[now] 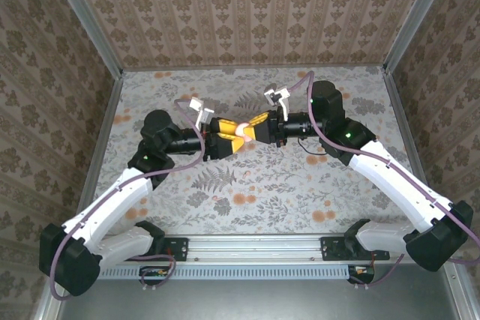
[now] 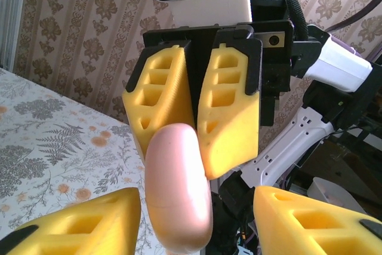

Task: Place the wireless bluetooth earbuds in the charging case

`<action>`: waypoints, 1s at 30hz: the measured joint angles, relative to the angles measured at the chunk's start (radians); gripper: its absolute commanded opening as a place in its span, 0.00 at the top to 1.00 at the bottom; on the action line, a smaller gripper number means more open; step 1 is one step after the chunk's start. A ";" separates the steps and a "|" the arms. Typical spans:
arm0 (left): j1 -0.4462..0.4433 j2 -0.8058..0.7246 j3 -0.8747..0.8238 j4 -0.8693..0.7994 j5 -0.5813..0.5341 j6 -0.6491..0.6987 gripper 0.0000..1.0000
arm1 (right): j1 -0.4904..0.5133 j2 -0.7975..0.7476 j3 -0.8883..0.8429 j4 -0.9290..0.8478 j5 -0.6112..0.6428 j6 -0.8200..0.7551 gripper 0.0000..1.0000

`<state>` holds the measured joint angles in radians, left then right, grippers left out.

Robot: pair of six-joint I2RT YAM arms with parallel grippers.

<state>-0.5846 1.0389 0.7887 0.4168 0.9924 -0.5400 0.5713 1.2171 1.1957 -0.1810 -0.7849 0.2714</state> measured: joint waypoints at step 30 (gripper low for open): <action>-0.010 0.004 0.000 -0.071 -0.002 0.094 1.00 | -0.013 0.007 -0.014 0.020 -0.032 0.057 0.66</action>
<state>-0.5949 1.0428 0.7887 0.3454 0.9901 -0.4458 0.5587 1.2240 1.1820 -0.1608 -0.8169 0.3286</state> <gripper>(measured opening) 0.079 0.302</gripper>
